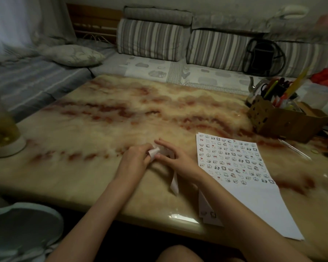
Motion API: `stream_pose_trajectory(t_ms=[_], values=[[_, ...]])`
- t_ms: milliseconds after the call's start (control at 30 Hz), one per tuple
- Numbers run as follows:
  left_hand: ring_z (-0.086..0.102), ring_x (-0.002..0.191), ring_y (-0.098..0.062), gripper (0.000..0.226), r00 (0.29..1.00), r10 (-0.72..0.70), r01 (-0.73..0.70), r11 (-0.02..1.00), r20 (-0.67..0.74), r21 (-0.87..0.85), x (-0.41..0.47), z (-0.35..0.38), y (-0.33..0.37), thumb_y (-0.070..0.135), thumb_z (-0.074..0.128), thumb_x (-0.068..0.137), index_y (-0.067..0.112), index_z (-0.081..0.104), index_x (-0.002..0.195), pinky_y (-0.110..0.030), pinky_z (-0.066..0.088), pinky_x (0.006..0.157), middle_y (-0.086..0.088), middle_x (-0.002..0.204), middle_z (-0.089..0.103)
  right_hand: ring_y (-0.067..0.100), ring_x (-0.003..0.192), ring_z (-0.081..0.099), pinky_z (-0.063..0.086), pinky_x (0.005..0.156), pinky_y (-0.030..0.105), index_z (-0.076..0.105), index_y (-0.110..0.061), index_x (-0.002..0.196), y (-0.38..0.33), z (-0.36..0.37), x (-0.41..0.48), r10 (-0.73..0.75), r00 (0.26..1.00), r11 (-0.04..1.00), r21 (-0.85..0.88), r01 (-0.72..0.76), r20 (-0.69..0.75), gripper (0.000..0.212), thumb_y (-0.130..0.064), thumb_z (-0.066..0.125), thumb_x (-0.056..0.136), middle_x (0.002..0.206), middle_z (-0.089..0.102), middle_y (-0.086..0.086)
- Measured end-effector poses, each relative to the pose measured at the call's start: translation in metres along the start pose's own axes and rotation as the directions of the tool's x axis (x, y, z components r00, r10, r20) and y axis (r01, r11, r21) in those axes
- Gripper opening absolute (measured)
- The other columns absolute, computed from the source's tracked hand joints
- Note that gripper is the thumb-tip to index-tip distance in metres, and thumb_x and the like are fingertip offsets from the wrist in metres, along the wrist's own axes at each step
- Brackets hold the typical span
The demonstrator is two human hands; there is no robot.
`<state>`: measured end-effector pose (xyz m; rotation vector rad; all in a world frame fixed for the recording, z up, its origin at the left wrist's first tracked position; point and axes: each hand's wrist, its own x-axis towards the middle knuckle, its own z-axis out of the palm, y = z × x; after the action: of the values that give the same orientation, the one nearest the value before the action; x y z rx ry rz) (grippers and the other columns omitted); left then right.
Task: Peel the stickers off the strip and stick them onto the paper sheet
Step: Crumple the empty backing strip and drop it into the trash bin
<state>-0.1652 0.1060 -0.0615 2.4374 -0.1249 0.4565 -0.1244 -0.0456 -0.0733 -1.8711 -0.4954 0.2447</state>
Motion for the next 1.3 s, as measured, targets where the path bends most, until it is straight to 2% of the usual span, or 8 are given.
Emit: stream_pose_trajectory(t_ms=[167, 333, 467, 667, 867, 1067, 1167, 1300], values=[[0.065, 0.079, -0.028, 0.014, 0.99, -0.113, 0.096, 0.979, -0.088, -0.181, -0.02, -0.01, 0.014, 0.017, 0.063, 0.087, 0.007, 0.069, 0.094, -0.024, 0.038, 0.061, -0.013, 0.082, 0.07, 0.016, 0.087, 0.065, 0.053, 0.075, 0.022, 0.065, -0.014, 0.107, -0.025, 0.032, -0.002, 0.119, 0.985, 0.868, 0.494, -0.043, -0.125, 0.03, 0.003, 0.046, 0.091, 0.101, 0.069, 0.011], [0.061, 0.09, -0.026, 0.026, 0.938, -0.298, 0.245, 0.931, -0.176, -0.271, -0.046, -0.035, 0.012, 0.025, 0.064, 0.088, 0.008, 0.058, 0.106, -0.018, 0.031, 0.06, -0.003, 0.095, 0.062, 0.023, 0.094, 0.06, 0.049, 0.086, 0.036, 0.062, -0.014, 0.096, -0.056, 0.082, 0.004, 0.087, 0.962, 0.927, 0.374, 0.017, -0.26, 0.027, 0.001, 0.04, 0.092, 0.101, 0.065, 0.013], [0.054, 0.09, -0.01, 0.043, 0.898, -0.377, 0.311, 0.909, -0.225, -0.279, -0.089, -0.082, -0.017, 0.026, 0.067, 0.085, 0.016, 0.046, 0.12, -0.01, 0.036, 0.06, 0.005, 0.104, 0.056, 0.019, 0.108, 0.053, 0.042, 0.1, 0.03, 0.062, -0.022, 0.097, -0.066, 0.139, -0.011, 0.042, 0.994, 0.963, 0.269, -0.013, -0.102, 0.023, -0.012, 0.041, 0.096, 0.114, 0.054, 0.01], [0.062, 0.089, -0.018, 0.025, 0.847, -0.493, 0.474, 0.87, -0.197, -0.137, -0.184, -0.132, -0.079, 0.015, 0.072, 0.08, 0.015, 0.066, 0.104, -0.013, 0.042, 0.07, 0.004, 0.088, 0.063, 0.006, 0.107, 0.047, 0.04, 0.085, 0.002, 0.053, -0.021, 0.122, -0.063, 0.22, -0.059, 0.046, 0.947, 0.928, 0.338, -0.158, 0.318, 0.028, -0.017, 0.035, 0.1, 0.122, 0.037, 0.002], [0.063, 0.075, -0.003, 0.03, 0.823, -0.524, 0.513, 0.851, -0.22, -0.11, -0.252, -0.151, -0.112, 0.009, 0.07, 0.081, 0.037, 0.058, 0.079, -0.015, 0.042, 0.062, 0.012, 0.074, 0.063, 0.006, 0.118, 0.034, 0.021, 0.097, -0.003, 0.043, -0.013, 0.135, -0.049, 0.285, -0.091, -0.128, 0.891, 0.992, 0.068, 0.109, 0.436, 0.036, -0.011, 0.041, 0.098, 0.128, 0.03, 0.005], [0.06, 0.073, -0.006, 0.032, 0.779, -0.604, 0.602, 0.795, -0.166, -0.069, -0.291, -0.119, -0.142, 0.007, 0.07, 0.081, 0.036, 0.058, 0.076, -0.014, 0.038, 0.062, 0.011, 0.072, 0.062, 0.023, 0.14, 0.023, 0.02, 0.117, 0.035, 0.032, -0.015, 0.143, -0.009, 0.321, -0.118, 0.024, 0.85, 0.959, -0.253, 0.13, 0.527, 0.05, -0.021, 0.05, 0.096, 0.15, 0.018, 0.008], [0.063, 0.093, -0.022, 0.016, 0.703, -0.71, 0.711, 0.704, -0.035, -0.013, -0.3, -0.093, -0.16, 0.016, 0.064, 0.087, 0.026, 0.065, 0.099, -0.015, 0.037, 0.069, -0.005, 0.098, 0.069, 0.027, 0.148, 0.002, 0.012, 0.12, 0.036, 0.019, -0.012, 0.15, 0.005, 0.317, -0.12, 0.133, 0.783, 0.862, -0.46, 0.21, 0.607, 0.064, -0.019, 0.051, 0.094, 0.16, -0.002, 0.009], [0.055, 0.082, -0.01, 0.022, 0.662, -0.748, 0.742, 0.664, 0.052, 0.091, -0.305, -0.075, -0.177, 0.027, 0.056, 0.092, 0.019, 0.062, 0.112, -0.009, 0.038, 0.059, -0.004, 0.108, 0.067, 0.025, 0.147, 0.013, 0.017, 0.118, 0.031, 0.024, -0.013, 0.15, 0.004, 0.31, -0.115, 0.141, 0.772, 0.876, -0.442, 0.195, 0.62, 0.064, -0.013, 0.053, 0.093, 0.159, 0.012, 0.009]])
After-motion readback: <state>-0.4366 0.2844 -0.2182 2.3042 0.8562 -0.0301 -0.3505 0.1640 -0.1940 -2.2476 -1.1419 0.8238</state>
